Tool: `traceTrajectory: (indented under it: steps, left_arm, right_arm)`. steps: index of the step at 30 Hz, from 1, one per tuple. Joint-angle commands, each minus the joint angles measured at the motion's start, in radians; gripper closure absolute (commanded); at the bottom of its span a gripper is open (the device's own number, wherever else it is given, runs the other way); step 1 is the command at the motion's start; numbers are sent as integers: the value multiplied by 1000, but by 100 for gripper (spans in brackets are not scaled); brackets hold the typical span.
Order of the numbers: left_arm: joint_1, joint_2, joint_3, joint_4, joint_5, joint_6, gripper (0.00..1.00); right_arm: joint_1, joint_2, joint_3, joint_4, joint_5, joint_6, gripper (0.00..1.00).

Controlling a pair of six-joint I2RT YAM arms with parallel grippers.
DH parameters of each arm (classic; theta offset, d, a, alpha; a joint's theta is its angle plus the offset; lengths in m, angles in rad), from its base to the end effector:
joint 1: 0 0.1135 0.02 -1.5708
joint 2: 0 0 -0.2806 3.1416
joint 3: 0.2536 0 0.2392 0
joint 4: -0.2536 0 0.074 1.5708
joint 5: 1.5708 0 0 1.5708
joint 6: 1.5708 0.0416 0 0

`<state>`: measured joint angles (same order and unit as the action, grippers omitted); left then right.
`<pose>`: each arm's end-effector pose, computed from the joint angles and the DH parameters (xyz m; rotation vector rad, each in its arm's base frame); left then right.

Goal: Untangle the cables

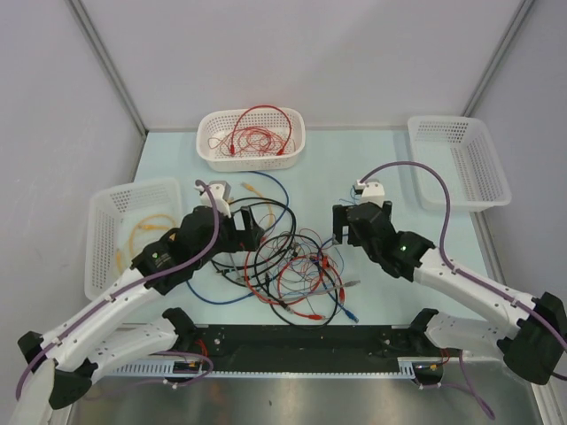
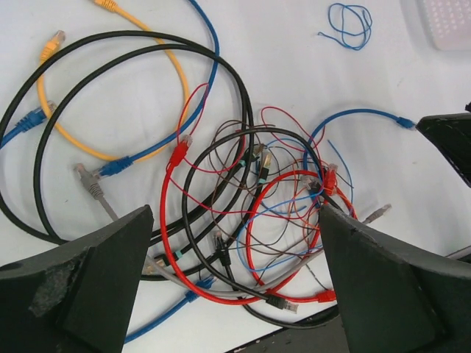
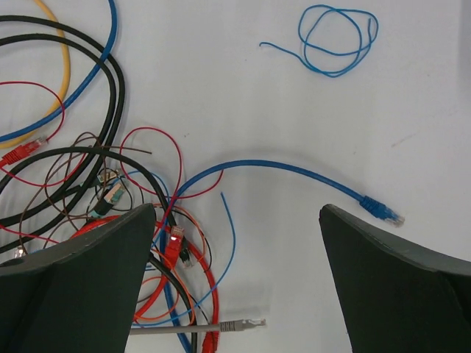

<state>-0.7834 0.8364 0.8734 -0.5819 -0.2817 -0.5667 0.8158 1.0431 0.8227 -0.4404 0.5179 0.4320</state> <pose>0.1205 -0.1037 0.3312 0.0612 2.1334 -0.5134 0.1553 0.1350 0.2963 -0.1346 2.1327 0.1501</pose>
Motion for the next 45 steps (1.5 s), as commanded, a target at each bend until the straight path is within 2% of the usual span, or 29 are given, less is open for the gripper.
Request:
traceTrajectory:
  steps: [1, 8, 14, 18, 21, 24, 25, 26, 27, 31, 34, 39, 42, 44, 45]
  left_arm:
    - [-4, -22, -22, -38, -42, 25, 0]
    - [-2, 32, -25, 39, -4, 67, 0]
    - [-4, 36, -27, 74, -54, 82, 1]
    - [-2, 23, -120, 146, -51, 119, 1]
    - [1, 85, -117, 123, 34, 142, 0]
    - [0, 205, -112, 99, 106, 125, 10]
    - [1, 217, -120, 131, 137, 128, 17]
    - [-2, 224, -129, 155, 171, 133, 20]
    - [-2, 225, -160, 181, 240, 130, 21]
    - [-5, 222, -226, 321, 356, 111, 23]
    - [-30, 250, -234, 356, 403, 125, 26]
    - [-152, 311, -186, 341, 346, 169, 27]
    - [-175, 372, -183, 359, 328, 168, 28]
    - [-177, 427, -172, 360, 285, 166, 32]
    - [-175, 504, -133, 340, 232, 168, 35]
  right_arm:
    - [5, 43, 3, 138, -11, -30, 0]
    - [5, 100, 3, 174, -33, -10, 1]
    - [6, 159, 1, 118, -59, 13, 3]
    - [9, 186, 1, 118, -74, 28, 5]
    - [14, 170, 1, 121, -122, 34, 7]
    - [28, 147, 1, 103, -131, 39, 7]
    - [35, 144, 1, 97, -130, 40, 6]
    - [37, 141, 1, 80, -127, 40, 6]
    - [42, 138, 3, 71, -115, 43, 6]
    - [56, 129, -2, 28, -88, 45, 5]
    - [60, 107, -10, 14, -64, 50, 4]
    - [60, 54, -27, 38, -48, 57, 4]
    - [60, 37, -33, 31, -50, 65, 4]
    - [60, 26, -34, 16, -45, 67, 4]
    - [60, 23, -33, 9, -38, 67, 4]
